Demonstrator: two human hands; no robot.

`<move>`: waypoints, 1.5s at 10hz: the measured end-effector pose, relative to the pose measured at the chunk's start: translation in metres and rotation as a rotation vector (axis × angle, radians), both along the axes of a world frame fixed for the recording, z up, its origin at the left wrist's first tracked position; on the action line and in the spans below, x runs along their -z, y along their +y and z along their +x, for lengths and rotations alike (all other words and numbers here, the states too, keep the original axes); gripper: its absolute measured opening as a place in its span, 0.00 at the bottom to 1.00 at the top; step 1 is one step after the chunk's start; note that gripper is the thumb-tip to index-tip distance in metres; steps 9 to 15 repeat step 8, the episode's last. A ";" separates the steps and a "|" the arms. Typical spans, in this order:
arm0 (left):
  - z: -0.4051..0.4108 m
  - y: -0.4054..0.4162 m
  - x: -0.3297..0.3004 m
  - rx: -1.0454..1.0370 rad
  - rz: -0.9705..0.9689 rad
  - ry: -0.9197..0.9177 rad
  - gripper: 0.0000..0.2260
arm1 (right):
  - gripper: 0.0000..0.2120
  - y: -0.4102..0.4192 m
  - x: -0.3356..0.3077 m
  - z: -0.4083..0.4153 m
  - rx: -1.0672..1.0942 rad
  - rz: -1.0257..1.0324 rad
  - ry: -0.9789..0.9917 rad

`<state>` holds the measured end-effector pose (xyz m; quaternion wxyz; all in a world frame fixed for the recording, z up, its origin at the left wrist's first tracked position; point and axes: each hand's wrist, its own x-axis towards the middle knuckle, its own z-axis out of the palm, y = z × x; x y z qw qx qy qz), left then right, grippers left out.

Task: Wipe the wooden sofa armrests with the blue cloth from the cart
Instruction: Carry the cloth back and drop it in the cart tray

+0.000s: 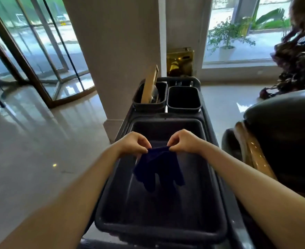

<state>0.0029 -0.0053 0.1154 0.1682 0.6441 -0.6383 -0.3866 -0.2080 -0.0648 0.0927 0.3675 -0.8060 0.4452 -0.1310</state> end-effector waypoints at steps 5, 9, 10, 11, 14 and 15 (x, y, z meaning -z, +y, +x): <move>-0.003 -0.024 0.157 0.059 0.316 0.078 0.08 | 0.05 -0.002 0.136 -0.007 0.126 0.349 0.143; -0.004 -0.041 0.173 0.035 0.375 0.102 0.07 | 0.06 -0.017 0.156 -0.002 0.137 0.338 0.180; -0.004 -0.041 0.173 0.035 0.375 0.102 0.07 | 0.06 -0.017 0.156 -0.002 0.137 0.338 0.180; -0.004 -0.041 0.173 0.035 0.375 0.102 0.07 | 0.06 -0.017 0.156 -0.002 0.137 0.338 0.180; -0.004 -0.041 0.173 0.035 0.375 0.102 0.07 | 0.06 -0.017 0.156 -0.002 0.137 0.338 0.180; -0.004 -0.041 0.173 0.035 0.375 0.102 0.07 | 0.06 -0.017 0.156 -0.002 0.137 0.338 0.180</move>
